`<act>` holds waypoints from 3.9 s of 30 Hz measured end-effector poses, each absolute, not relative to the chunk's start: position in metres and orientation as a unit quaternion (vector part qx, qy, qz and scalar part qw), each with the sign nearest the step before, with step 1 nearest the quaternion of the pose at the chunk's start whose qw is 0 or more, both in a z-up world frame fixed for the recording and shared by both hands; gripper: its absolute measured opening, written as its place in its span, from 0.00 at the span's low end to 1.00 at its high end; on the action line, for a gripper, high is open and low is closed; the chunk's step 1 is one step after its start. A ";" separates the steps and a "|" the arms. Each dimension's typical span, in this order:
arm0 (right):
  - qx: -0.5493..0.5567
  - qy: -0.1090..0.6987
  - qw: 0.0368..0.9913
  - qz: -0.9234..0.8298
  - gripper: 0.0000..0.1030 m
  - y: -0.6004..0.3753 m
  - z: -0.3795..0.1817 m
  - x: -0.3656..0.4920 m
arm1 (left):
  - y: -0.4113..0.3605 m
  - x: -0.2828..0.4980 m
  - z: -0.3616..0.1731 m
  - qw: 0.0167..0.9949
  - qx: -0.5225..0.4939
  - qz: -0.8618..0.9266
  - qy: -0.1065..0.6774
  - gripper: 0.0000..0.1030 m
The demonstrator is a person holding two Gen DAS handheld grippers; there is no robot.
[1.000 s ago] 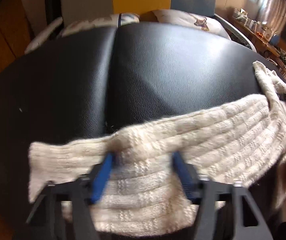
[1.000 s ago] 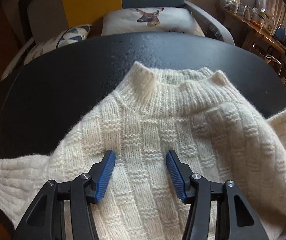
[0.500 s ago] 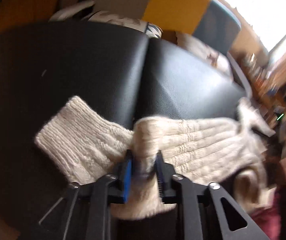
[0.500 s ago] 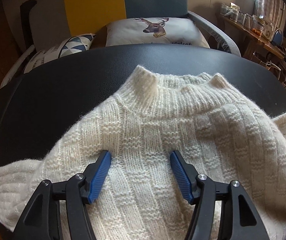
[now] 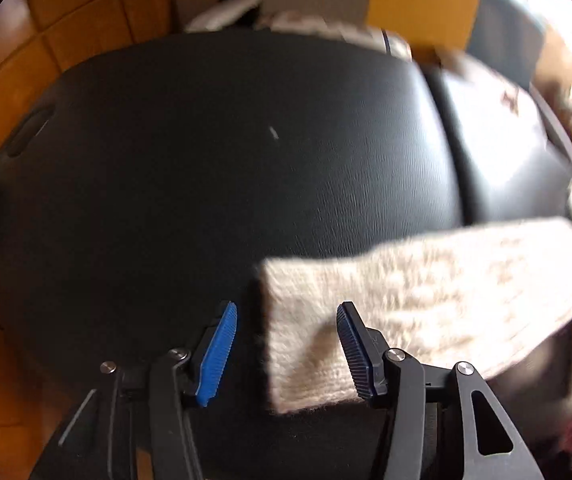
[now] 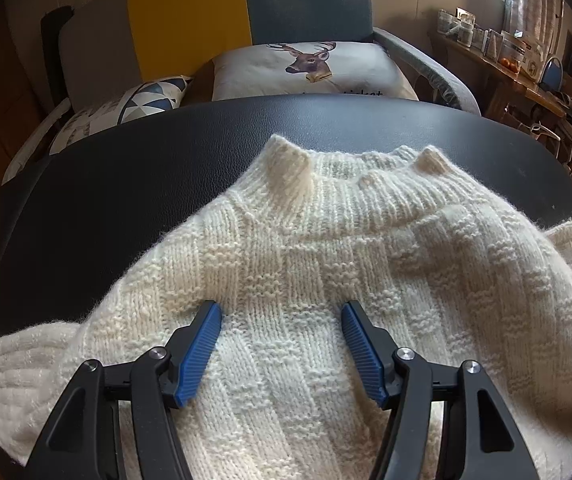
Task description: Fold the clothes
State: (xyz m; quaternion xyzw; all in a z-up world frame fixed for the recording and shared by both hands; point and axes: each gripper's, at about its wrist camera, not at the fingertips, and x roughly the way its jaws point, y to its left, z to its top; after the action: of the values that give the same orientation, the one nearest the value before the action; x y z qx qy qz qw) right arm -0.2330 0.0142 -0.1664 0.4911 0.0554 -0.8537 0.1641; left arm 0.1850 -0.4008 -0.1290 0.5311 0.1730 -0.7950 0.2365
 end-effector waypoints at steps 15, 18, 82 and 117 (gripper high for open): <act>0.511 0.014 0.192 -0.838 0.66 -0.053 -0.165 -0.236 | -0.488 0.218 -0.112 0.374 0.425 -0.768 0.299 0.07; 0.506 0.029 0.207 -0.837 0.67 -0.076 -0.166 -0.230 | -0.508 0.216 -0.118 0.393 0.442 -0.747 0.302 0.08; 0.517 0.042 0.357 -0.777 0.68 0.105 -0.078 -0.085 | -0.271 0.029 -0.039 -0.050 0.468 -0.865 0.174 0.39; 0.421 0.270 0.243 -0.831 0.12 -0.069 -0.098 -0.262 | -0.274 -0.071 -0.109 0.056 0.454 -0.886 0.082 0.06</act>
State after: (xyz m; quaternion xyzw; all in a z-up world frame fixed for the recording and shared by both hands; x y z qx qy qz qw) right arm -0.2622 -0.0690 -0.0980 0.4209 0.2704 -0.8312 0.2425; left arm -0.0709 -0.2742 -0.1089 0.4537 0.0824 -0.8856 0.0558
